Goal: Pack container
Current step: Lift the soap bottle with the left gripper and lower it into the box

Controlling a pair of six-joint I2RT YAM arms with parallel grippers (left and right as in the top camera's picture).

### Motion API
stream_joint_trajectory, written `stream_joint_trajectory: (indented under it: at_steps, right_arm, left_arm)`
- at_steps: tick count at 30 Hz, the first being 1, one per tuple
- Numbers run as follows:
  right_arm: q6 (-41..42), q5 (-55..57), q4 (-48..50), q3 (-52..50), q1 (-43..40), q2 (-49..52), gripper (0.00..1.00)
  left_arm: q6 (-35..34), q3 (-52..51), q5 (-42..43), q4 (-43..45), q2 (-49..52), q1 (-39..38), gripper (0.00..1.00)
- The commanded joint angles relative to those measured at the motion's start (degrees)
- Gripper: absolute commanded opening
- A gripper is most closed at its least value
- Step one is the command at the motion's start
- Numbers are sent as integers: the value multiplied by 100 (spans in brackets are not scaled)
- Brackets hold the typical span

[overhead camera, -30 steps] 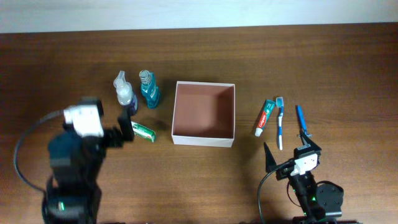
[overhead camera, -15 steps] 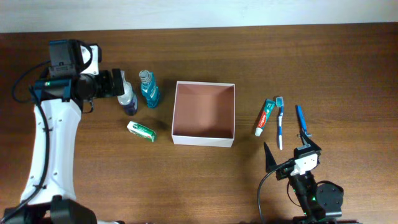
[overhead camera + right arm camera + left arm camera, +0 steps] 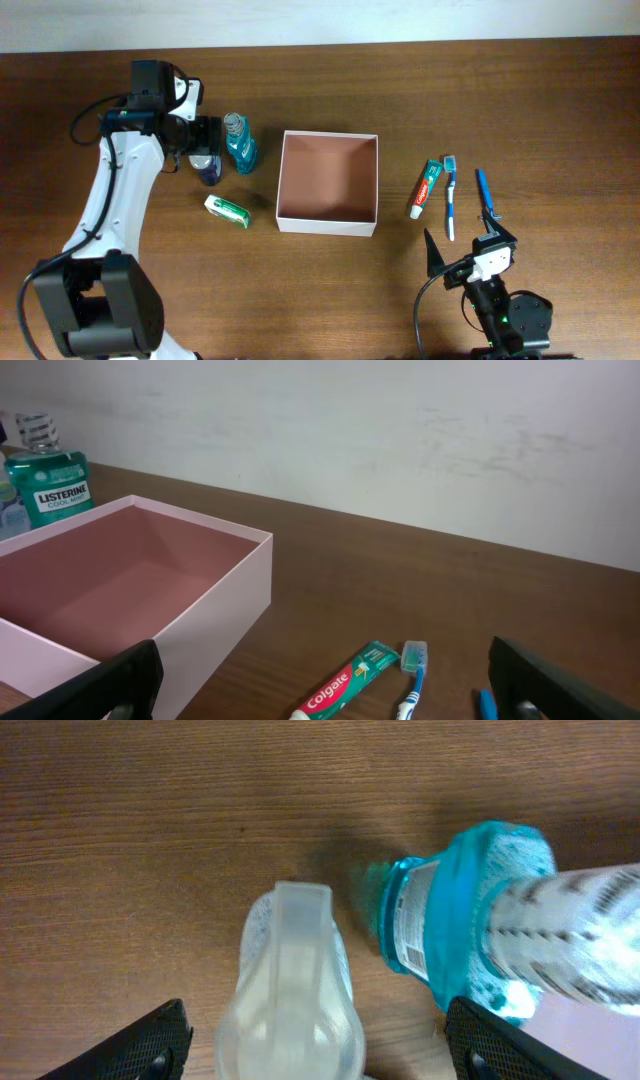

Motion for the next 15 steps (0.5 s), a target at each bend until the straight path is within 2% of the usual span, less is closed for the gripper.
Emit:
stream_joint_trajectory:
  at_steps: [1, 4, 11, 13, 15]
  right_arm:
    - [22, -52, -17, -39, 55, -48, 99]
    - [22, -52, -17, -39, 55, -48, 99]
    - [22, -52, -17, -39, 55, -48, 99]
    - [22, -52, -17, -39, 55, -48, 99]
    - [22, -52, -17, -39, 55, -48, 99]
  left_arm:
    - [74, 120, -90, 68, 212, 13, 82]
    - [74, 120, -85, 140, 393, 13, 81]
    - [74, 120, -87, 162, 734, 13, 57]
    - [74, 122, -96, 179, 730, 13, 57]
    - [74, 122, -240, 144, 730, 13, 44]
